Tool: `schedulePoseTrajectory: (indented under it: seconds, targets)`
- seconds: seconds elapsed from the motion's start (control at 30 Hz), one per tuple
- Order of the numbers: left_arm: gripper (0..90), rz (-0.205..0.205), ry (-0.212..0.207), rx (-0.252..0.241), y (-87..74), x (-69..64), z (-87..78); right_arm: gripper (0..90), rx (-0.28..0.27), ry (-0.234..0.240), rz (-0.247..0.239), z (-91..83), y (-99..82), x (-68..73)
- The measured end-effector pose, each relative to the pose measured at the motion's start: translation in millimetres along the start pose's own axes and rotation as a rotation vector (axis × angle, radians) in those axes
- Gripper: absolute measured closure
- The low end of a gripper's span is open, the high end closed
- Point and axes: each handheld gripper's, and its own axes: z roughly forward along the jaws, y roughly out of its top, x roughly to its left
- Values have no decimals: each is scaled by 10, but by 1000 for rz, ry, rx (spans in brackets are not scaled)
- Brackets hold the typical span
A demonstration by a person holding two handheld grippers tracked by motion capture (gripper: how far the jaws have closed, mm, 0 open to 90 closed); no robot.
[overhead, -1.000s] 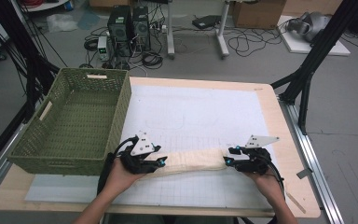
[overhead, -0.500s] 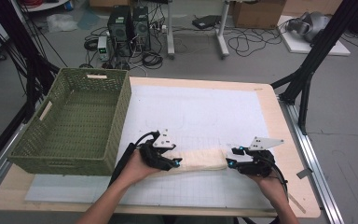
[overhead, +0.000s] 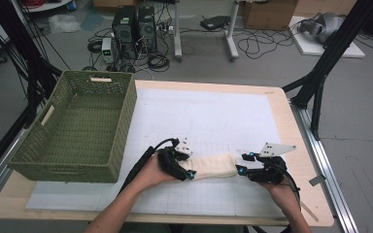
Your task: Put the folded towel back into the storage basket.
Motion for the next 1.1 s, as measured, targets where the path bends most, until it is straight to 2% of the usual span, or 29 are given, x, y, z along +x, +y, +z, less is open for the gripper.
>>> schedulePoseTrajectory:
  seconds: [0.27, 0.37, 0.53, 0.8, 0.87, 0.93, 1.1]
  targets:
    - [354, -18, -63, 0, -16, 10, -53, 466, -5, 9, 0, -3, 1, 10]
    - [343, -18, -74, -2, -13, 5, -41, 463, -9, 7, 2, -4, -1, 4]
    - [338, -8, -71, 19, -15, 1, 5, 459, -7, 7, 5, -21, -6, 10]
    - [303, -14, -83, 10, -25, -5, 20, 457, -5, 13, 6, -42, -26, 10]
    - [302, -2, -81, 17, -23, -10, 18, 454, -6, 12, 4, -44, -26, 12]
    - [298, 2, -74, 15, -25, -19, 25, 449, -4, 13, 5, -44, -26, 14]
    - [324, 53, -26, 25, -22, -78, 40, 437, -3, 11, 2, -56, -29, 24]
